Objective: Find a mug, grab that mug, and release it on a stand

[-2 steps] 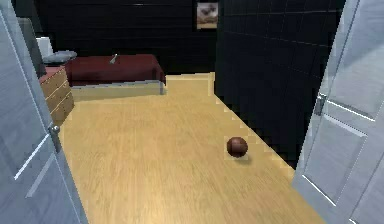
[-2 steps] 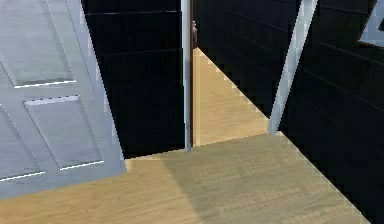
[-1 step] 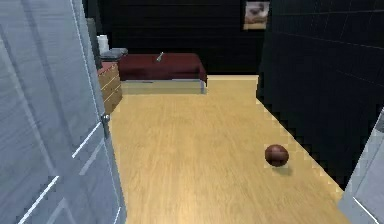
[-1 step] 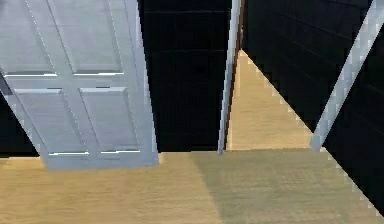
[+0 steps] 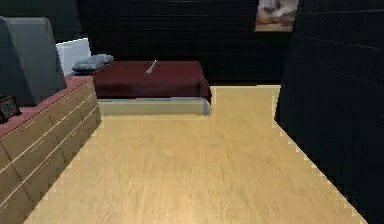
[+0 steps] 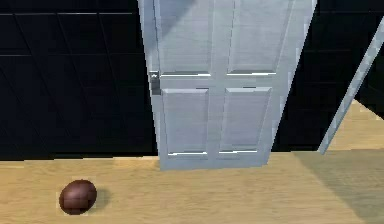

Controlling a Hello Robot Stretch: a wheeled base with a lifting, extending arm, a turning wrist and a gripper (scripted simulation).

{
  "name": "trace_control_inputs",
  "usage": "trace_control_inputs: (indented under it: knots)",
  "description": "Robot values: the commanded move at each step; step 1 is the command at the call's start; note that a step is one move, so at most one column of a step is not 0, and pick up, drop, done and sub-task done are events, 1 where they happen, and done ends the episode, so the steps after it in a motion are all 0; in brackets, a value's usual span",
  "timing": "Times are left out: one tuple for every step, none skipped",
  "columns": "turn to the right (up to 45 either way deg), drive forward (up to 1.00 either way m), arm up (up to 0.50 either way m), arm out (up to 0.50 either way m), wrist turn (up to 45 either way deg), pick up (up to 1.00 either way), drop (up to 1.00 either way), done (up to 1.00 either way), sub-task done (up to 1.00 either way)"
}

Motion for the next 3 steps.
trace_control_inputs:
  knots:
    - [-6.0,0.00,0.00,0.00,0.0,0.00,0.00,0.00,0.00]
    - [0.0,0.20,0.00,0.00,0.0,0.00,0.00,0.00,0.00]
    - [-45.0,0.00,0.00,0.00,0.0,0.00,0.00,0.00,0.00]
